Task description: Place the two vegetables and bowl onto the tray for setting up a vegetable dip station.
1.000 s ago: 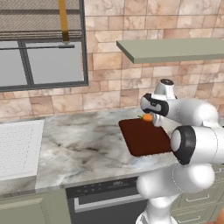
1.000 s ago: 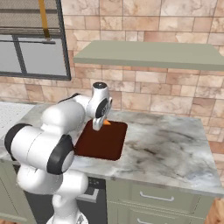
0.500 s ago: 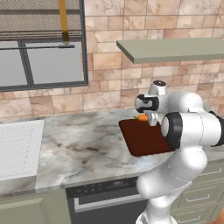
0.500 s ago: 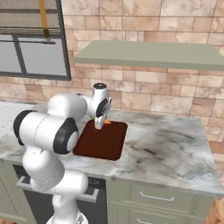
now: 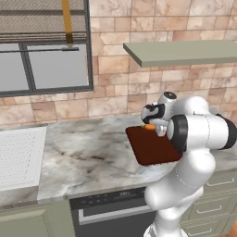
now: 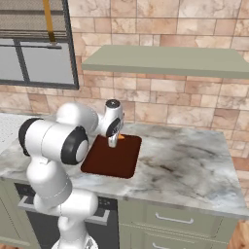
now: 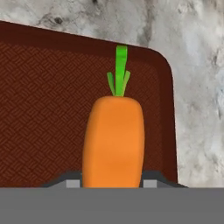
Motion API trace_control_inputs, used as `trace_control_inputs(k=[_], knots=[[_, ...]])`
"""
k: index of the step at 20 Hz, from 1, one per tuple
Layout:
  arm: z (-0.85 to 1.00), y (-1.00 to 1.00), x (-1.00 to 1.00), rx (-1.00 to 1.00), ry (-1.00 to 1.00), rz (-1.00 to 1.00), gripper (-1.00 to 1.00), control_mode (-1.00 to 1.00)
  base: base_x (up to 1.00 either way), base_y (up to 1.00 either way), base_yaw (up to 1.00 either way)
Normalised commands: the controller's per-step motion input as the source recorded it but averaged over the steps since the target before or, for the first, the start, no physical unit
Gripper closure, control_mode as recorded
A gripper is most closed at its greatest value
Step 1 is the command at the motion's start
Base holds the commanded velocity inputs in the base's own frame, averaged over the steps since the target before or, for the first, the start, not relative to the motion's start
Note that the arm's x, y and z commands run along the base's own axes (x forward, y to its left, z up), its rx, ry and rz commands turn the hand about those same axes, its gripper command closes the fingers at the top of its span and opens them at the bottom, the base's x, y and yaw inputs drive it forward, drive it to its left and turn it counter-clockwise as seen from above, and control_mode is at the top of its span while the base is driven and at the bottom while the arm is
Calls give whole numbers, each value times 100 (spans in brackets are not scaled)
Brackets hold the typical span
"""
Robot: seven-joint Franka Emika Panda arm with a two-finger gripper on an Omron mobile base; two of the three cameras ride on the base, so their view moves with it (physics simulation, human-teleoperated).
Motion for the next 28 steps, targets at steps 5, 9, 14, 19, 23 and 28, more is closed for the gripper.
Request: trace_control_inputs(k=[5,9,14,19,23,28], knots=[[-36,-1,9,0,-18,6,100,-100,0,0,0],[-21,-5,22,0,-9,6,100,-100,0,0,0],[-1,0,33,0,0,5,100,-100,0,0,0],[0,0,35,0,0,4,100,-100,0,0,0],[0,0,41,0,0,4,100,-100,0,0,0],[-3,0,30,0,0,3,100,-100,0,0,0]])
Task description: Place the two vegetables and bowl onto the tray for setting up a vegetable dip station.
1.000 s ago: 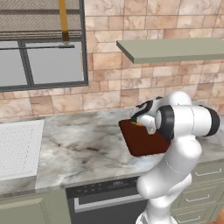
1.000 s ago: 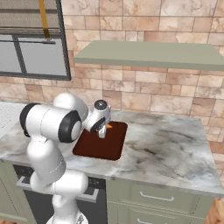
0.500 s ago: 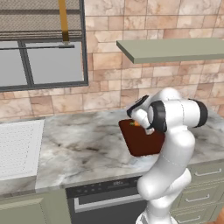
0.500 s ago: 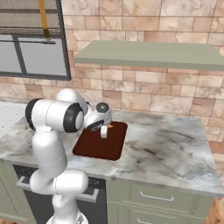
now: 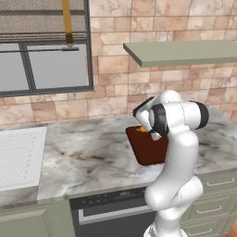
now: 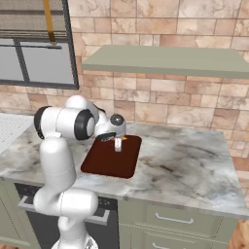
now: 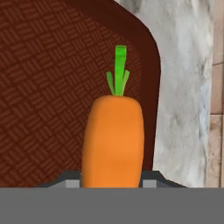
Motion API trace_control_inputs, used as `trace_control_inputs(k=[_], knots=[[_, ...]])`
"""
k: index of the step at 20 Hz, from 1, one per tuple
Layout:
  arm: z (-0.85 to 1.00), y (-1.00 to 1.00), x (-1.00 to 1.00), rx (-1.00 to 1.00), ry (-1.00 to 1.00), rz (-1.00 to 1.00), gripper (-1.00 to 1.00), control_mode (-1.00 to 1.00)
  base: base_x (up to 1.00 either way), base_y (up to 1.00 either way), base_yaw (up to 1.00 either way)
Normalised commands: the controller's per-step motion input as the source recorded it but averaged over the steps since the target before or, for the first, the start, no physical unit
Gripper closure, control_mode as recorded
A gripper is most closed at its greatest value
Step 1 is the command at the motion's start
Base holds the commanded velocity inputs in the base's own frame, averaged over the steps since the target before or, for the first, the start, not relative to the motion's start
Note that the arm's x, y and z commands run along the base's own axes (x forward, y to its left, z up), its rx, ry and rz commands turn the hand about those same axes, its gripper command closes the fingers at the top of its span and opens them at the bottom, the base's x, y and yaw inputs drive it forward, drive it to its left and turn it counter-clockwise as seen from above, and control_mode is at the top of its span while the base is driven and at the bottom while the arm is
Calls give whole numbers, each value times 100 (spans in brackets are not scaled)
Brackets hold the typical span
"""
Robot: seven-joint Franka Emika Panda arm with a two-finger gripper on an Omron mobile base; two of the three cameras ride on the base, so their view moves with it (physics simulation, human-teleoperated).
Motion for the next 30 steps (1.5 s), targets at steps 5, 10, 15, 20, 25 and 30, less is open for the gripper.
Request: trace_control_inputs(k=[5,10,15,20,25,30], knots=[[-7,0,21,0,0,3,100,-100,0,0,0],[-3,0,9,0,0,3,-100,-100,0,0,0],[0,0,0,0,0,0,-100,-100,0,0,0],[0,0,0,0,0,0,-100,-100,0,0,0],[9,-3,-3,0,0,0,-100,-100,0,0,0],[24,-17,-43,0,0,0,-100,-100,0,0,0]])
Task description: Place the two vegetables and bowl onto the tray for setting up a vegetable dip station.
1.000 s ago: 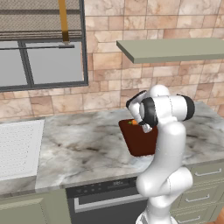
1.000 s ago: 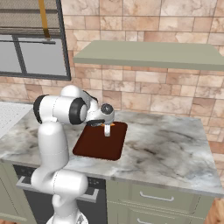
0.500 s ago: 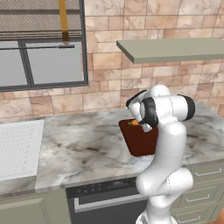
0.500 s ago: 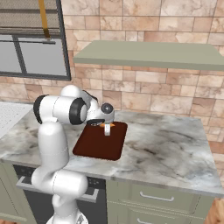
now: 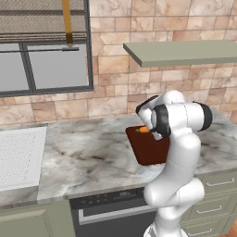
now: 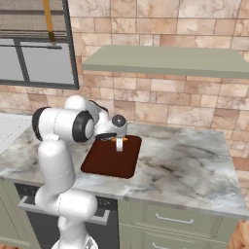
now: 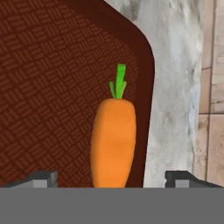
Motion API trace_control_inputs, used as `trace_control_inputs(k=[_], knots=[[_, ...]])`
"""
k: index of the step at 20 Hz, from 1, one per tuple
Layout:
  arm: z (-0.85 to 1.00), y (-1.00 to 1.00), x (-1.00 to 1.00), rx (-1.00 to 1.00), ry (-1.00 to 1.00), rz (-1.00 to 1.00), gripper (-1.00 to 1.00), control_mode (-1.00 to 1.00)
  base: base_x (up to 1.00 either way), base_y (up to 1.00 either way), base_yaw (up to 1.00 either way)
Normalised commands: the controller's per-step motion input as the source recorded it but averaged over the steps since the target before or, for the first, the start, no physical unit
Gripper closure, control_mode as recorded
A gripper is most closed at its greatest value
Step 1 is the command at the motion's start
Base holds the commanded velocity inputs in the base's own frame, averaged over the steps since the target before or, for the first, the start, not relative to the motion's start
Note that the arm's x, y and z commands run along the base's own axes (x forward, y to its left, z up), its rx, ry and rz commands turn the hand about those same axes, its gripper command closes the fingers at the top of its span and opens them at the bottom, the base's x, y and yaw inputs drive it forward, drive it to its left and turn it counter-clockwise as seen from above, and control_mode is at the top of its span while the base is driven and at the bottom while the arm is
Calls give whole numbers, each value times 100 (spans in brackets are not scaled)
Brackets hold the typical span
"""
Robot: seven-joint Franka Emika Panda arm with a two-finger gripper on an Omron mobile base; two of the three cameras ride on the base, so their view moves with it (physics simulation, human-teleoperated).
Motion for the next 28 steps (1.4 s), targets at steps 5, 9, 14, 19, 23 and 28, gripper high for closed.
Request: trace_control_inputs(k=[5,9,14,19,23,28], knots=[[51,-26,-23,0,3,-7,-100,-100,0,0,0],[68,-2,-6,0,14,-6,-100,-100,0,0,0],[67,0,-9,0,16,-12,-100,-100,0,0,0],[78,0,-4,0,20,-13,-100,-100,0,0,0],[78,0,-14,0,23,-12,-100,-100,0,0,0],[50,-9,-38,3,15,-20,-100,-100,0,0,0]])
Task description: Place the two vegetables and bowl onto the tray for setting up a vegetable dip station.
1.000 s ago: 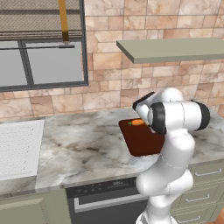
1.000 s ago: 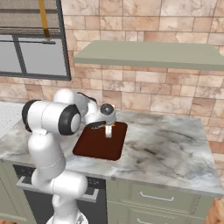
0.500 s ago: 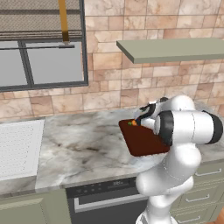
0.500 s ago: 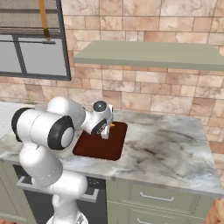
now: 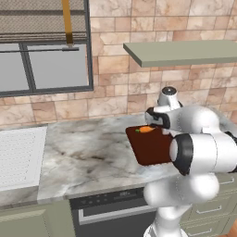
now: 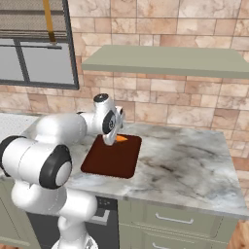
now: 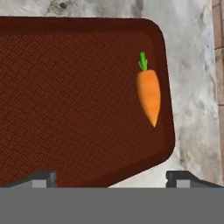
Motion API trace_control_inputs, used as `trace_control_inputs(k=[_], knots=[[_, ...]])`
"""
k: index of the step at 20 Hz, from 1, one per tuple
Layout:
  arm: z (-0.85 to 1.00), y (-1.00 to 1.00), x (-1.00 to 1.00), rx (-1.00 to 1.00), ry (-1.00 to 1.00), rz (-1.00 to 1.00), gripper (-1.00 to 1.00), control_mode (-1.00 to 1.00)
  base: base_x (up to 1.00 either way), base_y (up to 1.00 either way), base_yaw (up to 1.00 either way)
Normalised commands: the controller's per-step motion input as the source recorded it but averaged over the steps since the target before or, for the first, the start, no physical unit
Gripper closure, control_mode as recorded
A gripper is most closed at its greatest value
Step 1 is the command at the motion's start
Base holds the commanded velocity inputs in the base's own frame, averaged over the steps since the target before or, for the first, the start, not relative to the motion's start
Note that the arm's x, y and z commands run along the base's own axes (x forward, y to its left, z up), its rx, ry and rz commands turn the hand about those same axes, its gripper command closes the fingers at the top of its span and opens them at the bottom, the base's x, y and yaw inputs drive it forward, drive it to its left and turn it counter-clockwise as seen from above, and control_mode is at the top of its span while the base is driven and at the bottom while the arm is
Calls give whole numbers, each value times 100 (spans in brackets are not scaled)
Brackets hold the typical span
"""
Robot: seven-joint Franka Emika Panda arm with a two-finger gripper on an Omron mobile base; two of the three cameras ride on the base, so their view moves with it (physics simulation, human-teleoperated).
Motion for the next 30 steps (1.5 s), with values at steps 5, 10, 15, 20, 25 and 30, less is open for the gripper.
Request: trace_control_inputs(k=[5,10,15,20,25,30], knots=[[31,-21,-63,13,6,-27,-100,-100,0,0,0],[15,-13,-65,9,0,-30,-100,-100,0,0,0],[10,0,-32,1,0,-34,-100,-100,0,0,0],[26,0,-10,1,0,-41,-100,-100,0,0,0],[28,-5,-25,9,2,-44,-100,-100,0,0,0],[9,-1,-42,16,1,-39,-100,-100,0,0,0]])
